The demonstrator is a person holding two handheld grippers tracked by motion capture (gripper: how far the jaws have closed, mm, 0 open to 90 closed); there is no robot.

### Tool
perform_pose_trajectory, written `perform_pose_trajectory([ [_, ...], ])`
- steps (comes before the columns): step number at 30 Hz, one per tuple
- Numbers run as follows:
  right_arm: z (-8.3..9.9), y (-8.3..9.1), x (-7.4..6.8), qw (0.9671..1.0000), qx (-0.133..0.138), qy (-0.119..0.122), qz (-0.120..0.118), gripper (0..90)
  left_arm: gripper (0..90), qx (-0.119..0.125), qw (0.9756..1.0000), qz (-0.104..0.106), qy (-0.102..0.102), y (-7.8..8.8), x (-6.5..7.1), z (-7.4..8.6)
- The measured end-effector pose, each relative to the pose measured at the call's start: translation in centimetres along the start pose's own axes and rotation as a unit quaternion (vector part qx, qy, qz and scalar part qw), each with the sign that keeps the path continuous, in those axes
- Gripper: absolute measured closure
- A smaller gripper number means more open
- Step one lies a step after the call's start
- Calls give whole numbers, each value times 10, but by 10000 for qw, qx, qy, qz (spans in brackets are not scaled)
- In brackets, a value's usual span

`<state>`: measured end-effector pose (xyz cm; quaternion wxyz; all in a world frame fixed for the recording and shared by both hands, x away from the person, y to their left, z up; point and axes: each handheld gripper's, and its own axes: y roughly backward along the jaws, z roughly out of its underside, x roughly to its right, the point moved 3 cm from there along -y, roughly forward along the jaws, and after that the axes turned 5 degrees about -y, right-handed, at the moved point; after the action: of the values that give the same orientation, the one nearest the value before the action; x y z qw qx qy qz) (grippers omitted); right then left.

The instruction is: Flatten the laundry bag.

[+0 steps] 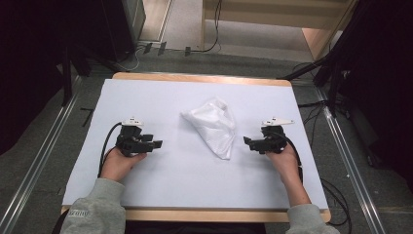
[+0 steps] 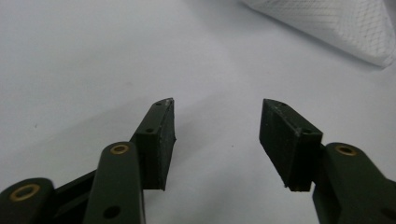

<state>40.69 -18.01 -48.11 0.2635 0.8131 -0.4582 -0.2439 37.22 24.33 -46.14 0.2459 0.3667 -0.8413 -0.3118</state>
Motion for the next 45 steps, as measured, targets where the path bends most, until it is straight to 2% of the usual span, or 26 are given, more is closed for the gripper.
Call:
perform_pose_trajectory([
  [3,-3,-2,-4,9998,85,12,153,140,554,-41,10000,60,5,-1,0,-3],
  [9,-5,-7,-13,9998,96,106,140,138,583,-124,9997,150,-137,-1,2,-5],
  [10,-4,-8,-15,9998,68,169,108,137,583,-174,9993,77,-319,-1,3,-5],
  [14,-4,-7,-17,9999,48,137,-60,136,578,-194,9991,180,-321,0,5,-6],
  [15,-4,-4,-18,9997,70,126,-190,149,576,-176,9991,234,-312,1,5,-7],
  [16,-4,-2,-18,9997,91,100,-197,164,574,-133,9990,321,-297,2,6,-8],
  [18,-4,-1,-18,9997,111,61,-224,185,569,-118,9989,318,-317,2,7,-8],
  [19,-5,2,-17,9995,165,-32,-278,220,526,-139,9988,325,-330,2,7,-8],
  [21,-5,3,-17,9992,193,-125,-334,253,479,-246,9985,434,-212,2,7,-10],
  [25,-5,4,-18,9989,162,-176,-408,299,396,-256,9983,504,-137,0,6,-12],
  [28,-6,5,-21,9988,128,-183,-443,353,381,-244,9983,511,-129,1,4,-12],
  [32,-8,6,-23,9983,91,-300,-484,381,364,-242,9983,519,-126,1,5,-12],
  [34,-9,7,-25,9984,68,-278,-482,390,355,-235,9983,515,-108,1,5,-12],
  [40,-11,9,-29,9980,96,-287,-551,424,338,-152,9979,618,80,3,4,-13],
  [45,-12,9,-30,9977,21,-300,-606,434,335,-200,9977,640,38,4,2,-11],
])
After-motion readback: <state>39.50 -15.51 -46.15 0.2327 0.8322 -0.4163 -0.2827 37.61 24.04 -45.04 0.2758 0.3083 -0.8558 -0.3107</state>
